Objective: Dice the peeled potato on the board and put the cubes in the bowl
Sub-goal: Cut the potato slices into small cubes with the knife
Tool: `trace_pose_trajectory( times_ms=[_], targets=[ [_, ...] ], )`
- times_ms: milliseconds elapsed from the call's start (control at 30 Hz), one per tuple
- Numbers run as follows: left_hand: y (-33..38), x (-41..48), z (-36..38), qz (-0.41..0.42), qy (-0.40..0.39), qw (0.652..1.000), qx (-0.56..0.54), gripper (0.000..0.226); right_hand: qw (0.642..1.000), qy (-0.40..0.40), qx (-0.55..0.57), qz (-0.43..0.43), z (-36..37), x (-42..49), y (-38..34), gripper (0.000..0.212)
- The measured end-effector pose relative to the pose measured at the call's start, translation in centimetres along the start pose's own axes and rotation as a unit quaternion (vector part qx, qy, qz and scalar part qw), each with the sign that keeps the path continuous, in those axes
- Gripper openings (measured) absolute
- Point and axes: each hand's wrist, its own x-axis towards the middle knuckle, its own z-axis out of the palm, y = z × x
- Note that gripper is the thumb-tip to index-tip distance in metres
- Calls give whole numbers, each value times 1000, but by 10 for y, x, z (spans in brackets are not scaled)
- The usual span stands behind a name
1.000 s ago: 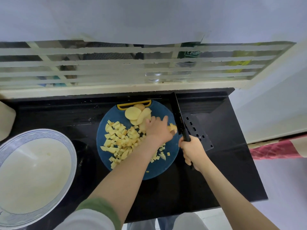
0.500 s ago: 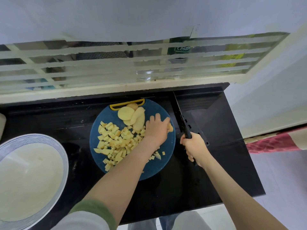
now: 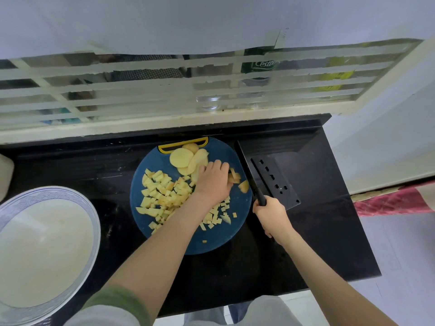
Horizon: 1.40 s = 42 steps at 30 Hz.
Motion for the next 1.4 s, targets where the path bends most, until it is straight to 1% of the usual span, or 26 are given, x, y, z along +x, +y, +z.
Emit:
trace_pose_trajectory(
  times_ms=[167, 300, 400, 500, 567, 667, 833, 933, 1000, 1100, 1167, 1233, 1333, 1400],
  targets=[
    [-3, 0, -1, -8, -15, 998, -60, 35, 1000, -8, 22, 2, 14, -3, -1, 15],
    [-5, 2, -1, -8, -23, 997, -73, 32, 997, -20, 59, 42, 25, -3, -1, 12],
    [-7, 3, -1, -10, -30, 996, -89, 36, 994, -35, 93, 54, 26, -5, -1, 9],
    [-9, 4, -5, -5, -21, 994, -111, 42, 993, -34, 99, 48, 21, -6, -1, 7],
    [-10, 7, -8, 24, -10, 997, -73, 40, 994, -23, 102, 44, 17, -6, -1, 7],
    [-13, 14, -11, 74, -12, 997, -25, 29, 992, -15, 121, 40, 12, -4, -2, 5],
    [-19, 21, -10, 167, -8, 985, 33, 30, 993, -16, 114, 33, 4, 0, -4, 6],
    [-20, 24, -10, 183, 9, 982, 43, 26, 993, -19, 113, 28, 2, 2, -4, 6],
    [-17, 25, -8, 176, 33, 982, 56, 22, 994, -17, 110, 23, 2, 3, -4, 6],
    [-12, 24, -4, 109, 79, 990, 42, 19, 995, -13, 97, 20, 3, 4, -5, 8],
    [-9, 22, -2, 60, 62, 995, 43, 21, 996, -14, 85, 14, 5, 4, -5, 10],
    [-9, 22, 0, 33, 47, 998, 20, 22, 997, -17, 74, 11, 7, 4, -4, 9],
    [-9, 19, -6, 44, 16, 999, -17, 23, 997, -15, 75, 15, 10, 2, 0, 9],
    [-9, 14, -10, 41, 10, 999, -31, 27, 997, -8, 77, 13, 12, 0, 1, 10]
  ],
)
